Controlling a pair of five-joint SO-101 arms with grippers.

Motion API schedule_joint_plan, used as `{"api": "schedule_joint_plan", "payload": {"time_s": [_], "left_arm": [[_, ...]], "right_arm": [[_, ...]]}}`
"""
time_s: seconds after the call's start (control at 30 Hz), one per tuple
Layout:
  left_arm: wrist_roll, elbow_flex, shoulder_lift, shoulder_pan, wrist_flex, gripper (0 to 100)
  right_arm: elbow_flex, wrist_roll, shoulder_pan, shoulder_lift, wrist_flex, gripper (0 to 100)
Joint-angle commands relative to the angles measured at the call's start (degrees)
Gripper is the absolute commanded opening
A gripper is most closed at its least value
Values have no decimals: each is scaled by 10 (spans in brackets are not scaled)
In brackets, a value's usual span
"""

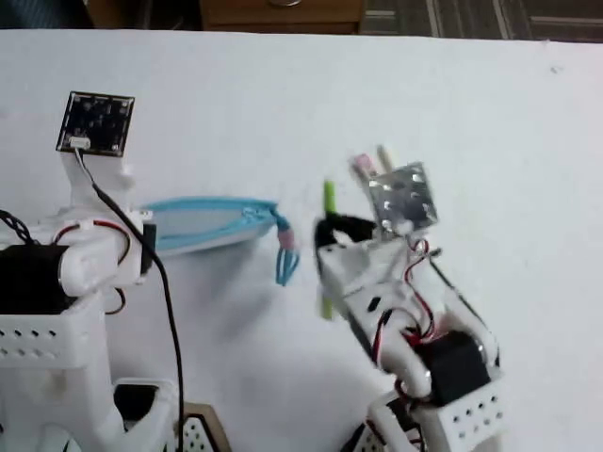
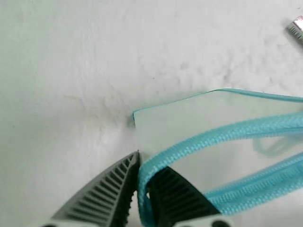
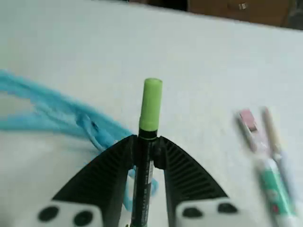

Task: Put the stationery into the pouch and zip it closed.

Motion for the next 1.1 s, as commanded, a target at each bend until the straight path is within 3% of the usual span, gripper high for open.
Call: {"api": "schedule_joint_plan", "payload": {"time_s": [0.0,0.13,0.37,0.6,0.73,1.07], "left_arm": [[-2,-4,-1,0,-3,22],[-2,-12,-1,0,-3,22],[0,-27,-1,0,-2,22],[1,-27,0,0,-2,22],[1,-27,3,0,-2,22],[1,-26,1,0,-2,22]], "right_arm": [[-1,-55,-45,-44,-158,18],[-58,-54,-82,-70,-240,18],[-142,-57,-90,-7,-260,18],[-133,-56,-93,109,-403,18],[-120,-56,-110,158,-401,18],[23,-53,-136,124,-431,18]]}}
